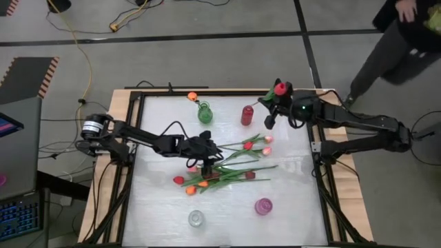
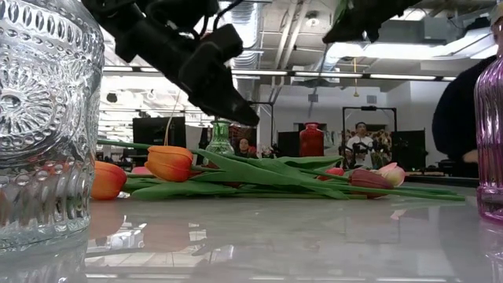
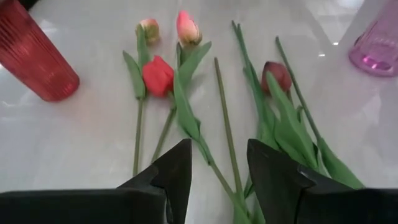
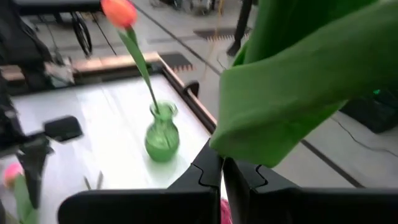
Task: Sort flowers into vase by color
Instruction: Put the red flower into the red vase
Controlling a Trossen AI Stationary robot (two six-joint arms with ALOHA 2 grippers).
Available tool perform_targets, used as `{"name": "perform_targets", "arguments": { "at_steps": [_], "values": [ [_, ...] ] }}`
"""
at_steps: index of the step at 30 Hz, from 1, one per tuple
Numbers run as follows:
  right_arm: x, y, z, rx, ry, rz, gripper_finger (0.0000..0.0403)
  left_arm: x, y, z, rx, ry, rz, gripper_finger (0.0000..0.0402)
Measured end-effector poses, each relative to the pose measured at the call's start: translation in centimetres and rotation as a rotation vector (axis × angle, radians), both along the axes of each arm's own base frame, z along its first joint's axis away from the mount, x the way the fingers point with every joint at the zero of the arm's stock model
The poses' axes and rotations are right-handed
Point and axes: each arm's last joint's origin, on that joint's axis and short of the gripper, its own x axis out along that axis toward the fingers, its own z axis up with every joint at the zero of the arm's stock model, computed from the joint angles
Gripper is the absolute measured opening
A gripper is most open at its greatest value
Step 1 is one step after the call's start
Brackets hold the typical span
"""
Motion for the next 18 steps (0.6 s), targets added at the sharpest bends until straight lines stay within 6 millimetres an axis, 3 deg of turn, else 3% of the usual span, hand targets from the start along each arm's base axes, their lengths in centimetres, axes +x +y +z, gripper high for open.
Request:
{"name": "perform_targets", "arguments": {
  "at_steps": [12, 18],
  "values": [
    [-0.19, -0.45, -0.18, 0.017, 0.009, -0.027, 0.0032, 0.08, 0.00, 0.07, -0.014, -0.014, 0.009, 0.0143],
    [0.69, -0.70, -0.96, 0.052, 0.030, -0.033, 0.0033, 0.13, 0.00, 0.14, -0.015, -0.023, 0.009, 0.0143]
  ]
}}
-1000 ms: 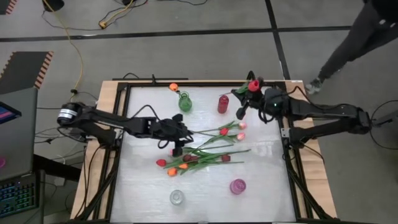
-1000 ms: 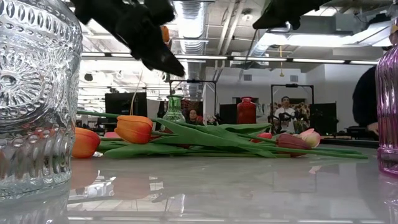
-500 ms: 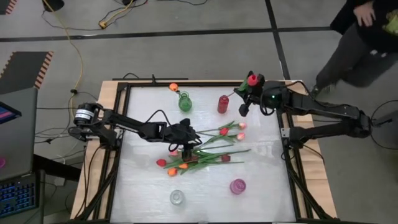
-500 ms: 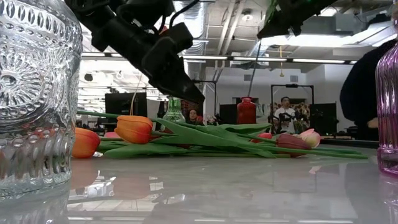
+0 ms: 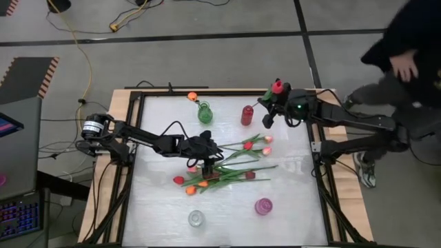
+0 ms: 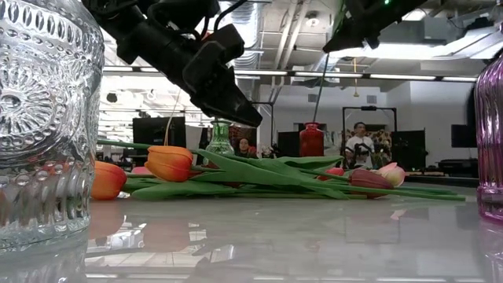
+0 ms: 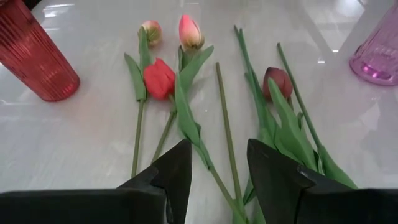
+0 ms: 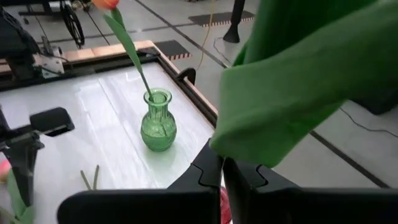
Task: Sort flowers into vase by color
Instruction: Put the red flower into the red vase
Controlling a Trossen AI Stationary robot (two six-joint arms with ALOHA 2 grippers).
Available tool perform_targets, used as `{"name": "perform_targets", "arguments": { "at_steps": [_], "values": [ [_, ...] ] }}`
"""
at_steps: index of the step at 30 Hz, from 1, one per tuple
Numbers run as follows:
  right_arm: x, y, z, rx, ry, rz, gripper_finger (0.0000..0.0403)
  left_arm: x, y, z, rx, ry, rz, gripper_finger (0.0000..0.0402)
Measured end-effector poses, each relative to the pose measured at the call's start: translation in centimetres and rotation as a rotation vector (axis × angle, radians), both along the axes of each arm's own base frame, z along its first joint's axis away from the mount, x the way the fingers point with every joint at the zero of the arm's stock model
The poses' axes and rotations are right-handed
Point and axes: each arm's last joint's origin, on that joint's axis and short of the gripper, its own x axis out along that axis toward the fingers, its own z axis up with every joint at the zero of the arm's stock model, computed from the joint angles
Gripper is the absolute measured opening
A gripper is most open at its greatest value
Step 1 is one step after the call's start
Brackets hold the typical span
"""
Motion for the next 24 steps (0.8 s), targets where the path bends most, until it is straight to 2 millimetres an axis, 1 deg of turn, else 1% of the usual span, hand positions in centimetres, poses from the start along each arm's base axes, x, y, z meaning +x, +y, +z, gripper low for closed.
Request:
{"name": "perform_targets", "arguments": {
  "at_steps": [6, 10, 16, 24],
  "values": [
    [1.6, -0.5, -1.5, 0.019, 0.063, 0.000, 0.0033, 0.0, 0.0, 0.0, 0.000, 0.000, 0.000, 0.0143],
    [2.2, -0.7, -2.2, 0.025, 0.091, -0.004, 0.0036, 0.0, 0.0, 0.0, 0.000, 0.000, 0.000, 0.0143],
    [2.6, -0.8, -2.7, 0.031, 0.113, -0.006, 0.0049, 0.0, 0.0, 0.0, 0.000, 0.000, 0.000, 0.0143],
    [2.7, -0.8, -2.8, 0.032, 0.120, -0.008, 0.0051, 0.0, 0.0, 0.0, 0.000, 0.000, 0.000, 0.0143]
  ]
}}
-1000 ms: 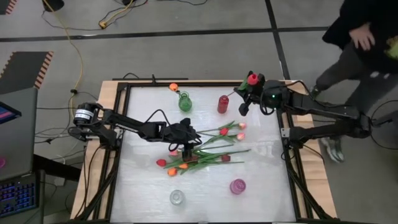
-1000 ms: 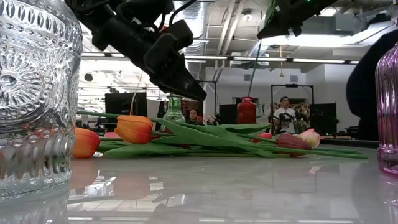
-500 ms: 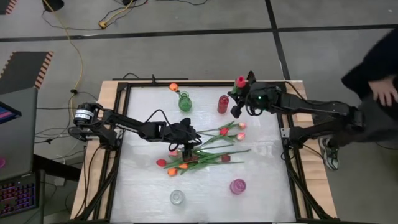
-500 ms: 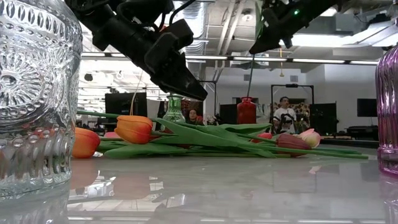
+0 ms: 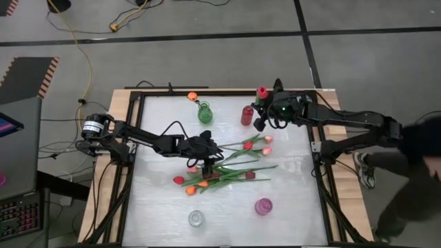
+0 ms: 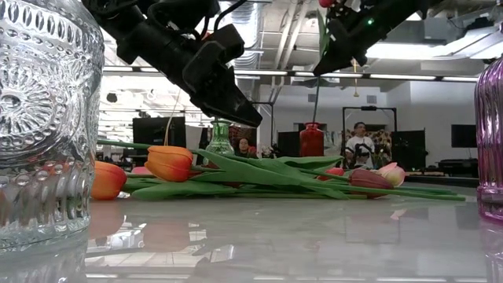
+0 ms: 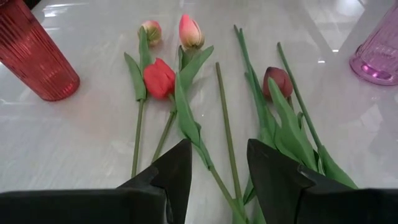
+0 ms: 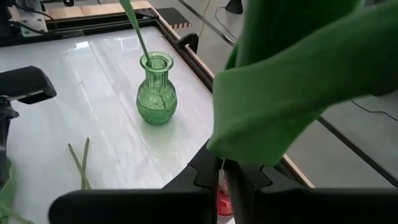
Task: Sort flowers into vase by color
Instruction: Put the red flower into the red vase
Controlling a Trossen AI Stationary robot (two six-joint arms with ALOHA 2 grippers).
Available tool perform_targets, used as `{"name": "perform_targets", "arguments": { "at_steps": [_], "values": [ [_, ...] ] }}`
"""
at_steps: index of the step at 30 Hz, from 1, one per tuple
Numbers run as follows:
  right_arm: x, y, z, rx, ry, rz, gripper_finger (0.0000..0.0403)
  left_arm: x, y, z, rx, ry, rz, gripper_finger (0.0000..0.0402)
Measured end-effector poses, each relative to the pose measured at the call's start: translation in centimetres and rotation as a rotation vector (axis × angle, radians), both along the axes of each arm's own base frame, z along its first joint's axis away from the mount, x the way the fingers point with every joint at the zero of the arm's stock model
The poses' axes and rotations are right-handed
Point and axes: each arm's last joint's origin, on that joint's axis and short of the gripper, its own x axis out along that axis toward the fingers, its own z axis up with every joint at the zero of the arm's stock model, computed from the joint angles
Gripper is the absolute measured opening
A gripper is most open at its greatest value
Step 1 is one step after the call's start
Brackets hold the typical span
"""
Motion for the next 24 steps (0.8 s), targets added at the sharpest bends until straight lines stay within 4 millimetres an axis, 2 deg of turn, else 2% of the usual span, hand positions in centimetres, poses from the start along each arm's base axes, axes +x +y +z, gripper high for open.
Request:
{"name": "perform_targets", "arguments": {
  "at_steps": [14, 18, 24],
  "values": [
    [-0.29, 0.08, -0.53, 0.018, 0.061, -0.001, 0.0057, 0.00, 0.00, 0.01, 0.000, 0.000, 0.000, 0.0143],
    [-0.43, 0.12, -0.76, 0.037, 0.080, -0.009, 0.0086, 0.00, 0.00, 0.01, 0.000, 0.000, 0.000, 0.0143],
    [-0.44, 0.13, -0.79, 0.056, 0.070, -0.021, 0.0156, 0.00, 0.00, 0.01, 0.000, 0.000, 0.000, 0.0143]
  ]
}}
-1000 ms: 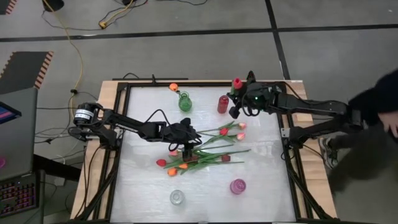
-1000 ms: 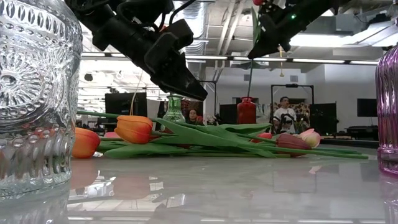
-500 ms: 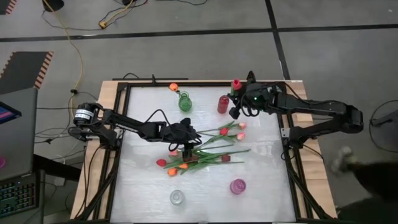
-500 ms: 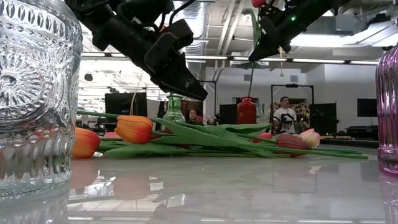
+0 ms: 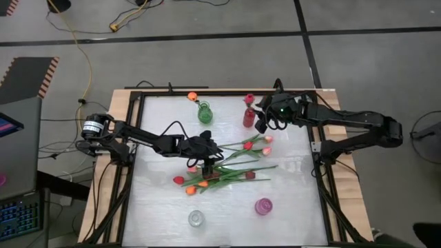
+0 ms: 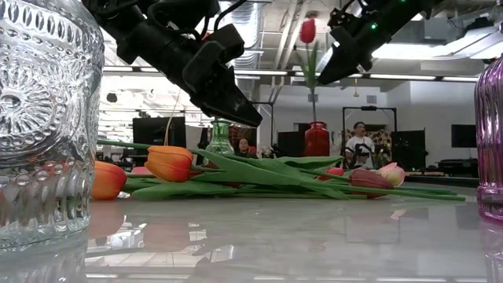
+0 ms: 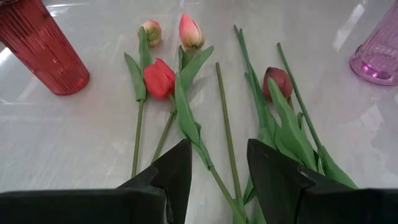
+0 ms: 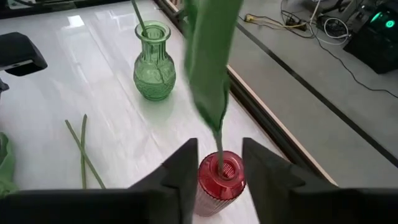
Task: Sort flowers into vase by color
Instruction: Put the red flower into the red vase
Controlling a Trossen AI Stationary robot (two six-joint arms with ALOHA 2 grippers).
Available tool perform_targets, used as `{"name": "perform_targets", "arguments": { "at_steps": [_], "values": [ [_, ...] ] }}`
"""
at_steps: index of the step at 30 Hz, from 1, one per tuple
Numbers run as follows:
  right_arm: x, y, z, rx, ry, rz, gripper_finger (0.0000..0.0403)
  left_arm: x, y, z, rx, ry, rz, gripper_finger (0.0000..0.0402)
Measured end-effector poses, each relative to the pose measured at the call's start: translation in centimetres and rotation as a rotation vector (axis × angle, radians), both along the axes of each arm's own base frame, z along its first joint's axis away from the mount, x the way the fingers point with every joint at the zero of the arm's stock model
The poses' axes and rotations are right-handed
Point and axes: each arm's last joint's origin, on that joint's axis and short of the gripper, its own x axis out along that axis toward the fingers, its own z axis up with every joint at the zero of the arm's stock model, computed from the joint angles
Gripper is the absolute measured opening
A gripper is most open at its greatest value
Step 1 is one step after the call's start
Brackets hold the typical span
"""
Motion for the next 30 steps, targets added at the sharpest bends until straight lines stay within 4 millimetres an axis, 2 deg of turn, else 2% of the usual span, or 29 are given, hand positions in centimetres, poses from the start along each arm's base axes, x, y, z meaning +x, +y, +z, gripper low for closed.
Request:
{"name": "perform_targets", "arguments": {
  "at_steps": [4, 9, 13, 19, 30],
  "values": [
    [0.0, 0.0, 0.0, 0.000, 0.002, 0.000, 0.0193, 0.0, 0.0, 0.0, 0.000, 0.000, 0.000, 0.0143],
    [0.0, 0.0, 0.0, -0.008, 0.011, 0.006, 0.0216, 0.0, 0.0, 0.0, 0.000, 0.000, 0.000, 0.0143],
    [-0.2, 0.1, -0.2, -0.001, 0.039, 0.007, 0.0219, 0.0, 0.0, 0.0, 0.000, 0.000, 0.000, 0.0143],
    [-1.3, 0.4, 0.4, 0.058, 0.194, -0.001, 0.0219, 0.0, 0.0, 0.0, 0.000, 0.000, 0.000, 0.0143],
    [-2.8, 1.8, 1.0, 0.204, 0.338, -0.065, 0.0219, 0.0, 0.0, 0.0, -0.015, -0.002, 0.010, 0.0143]
  ]
}}
